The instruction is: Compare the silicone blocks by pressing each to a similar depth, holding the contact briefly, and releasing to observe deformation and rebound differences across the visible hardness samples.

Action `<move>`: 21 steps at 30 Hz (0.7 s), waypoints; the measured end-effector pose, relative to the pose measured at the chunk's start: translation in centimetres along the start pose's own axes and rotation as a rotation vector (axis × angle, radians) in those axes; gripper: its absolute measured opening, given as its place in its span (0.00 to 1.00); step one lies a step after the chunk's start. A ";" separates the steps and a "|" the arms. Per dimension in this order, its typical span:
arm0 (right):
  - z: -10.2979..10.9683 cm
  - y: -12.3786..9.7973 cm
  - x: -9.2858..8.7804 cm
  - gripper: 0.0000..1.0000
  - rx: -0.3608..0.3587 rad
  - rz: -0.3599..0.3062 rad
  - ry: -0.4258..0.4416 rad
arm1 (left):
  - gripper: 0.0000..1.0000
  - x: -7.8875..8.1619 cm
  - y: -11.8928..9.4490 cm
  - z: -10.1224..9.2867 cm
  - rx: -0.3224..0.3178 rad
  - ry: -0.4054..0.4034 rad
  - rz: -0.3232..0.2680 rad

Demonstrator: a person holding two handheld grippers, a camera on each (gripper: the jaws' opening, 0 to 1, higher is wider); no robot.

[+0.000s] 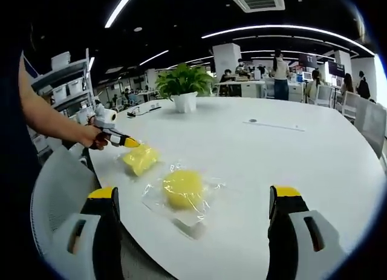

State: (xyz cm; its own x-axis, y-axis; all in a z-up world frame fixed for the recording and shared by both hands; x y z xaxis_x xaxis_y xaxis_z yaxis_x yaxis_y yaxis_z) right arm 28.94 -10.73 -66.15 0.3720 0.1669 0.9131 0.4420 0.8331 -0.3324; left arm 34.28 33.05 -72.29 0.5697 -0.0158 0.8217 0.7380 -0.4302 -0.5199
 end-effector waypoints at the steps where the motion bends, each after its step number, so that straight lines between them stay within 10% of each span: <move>1: 0.0 0.0 0.0 0.96 0.000 -0.001 0.001 | 0.00 0.0 0.1 0.1 -0.002 -0.004 0.000; 21: 0.5 2.1 -0.6 0.96 0.009 0.022 0.027 | 0.00 -1.1 -0.1 0.7 -0.031 -0.019 0.010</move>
State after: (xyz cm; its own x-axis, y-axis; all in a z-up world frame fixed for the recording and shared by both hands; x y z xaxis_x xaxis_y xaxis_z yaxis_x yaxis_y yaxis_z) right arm 29.22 -8.85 -67.29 0.4034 0.1713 0.8988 0.4263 0.8340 -0.3503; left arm 33.82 33.71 -73.30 0.5843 -0.0033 0.8115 0.7206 -0.4578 -0.5207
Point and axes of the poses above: the point that each gripper's makers call its tool centre point, and the gripper's own axes: y roughly forward along the fingers, z roughly to its left, x roughly out of its top, the point moved 10 cm from there along -y, roughly backward along the fingers, and after that the axes turned 14 degrees about x, right-handed, at the moved point
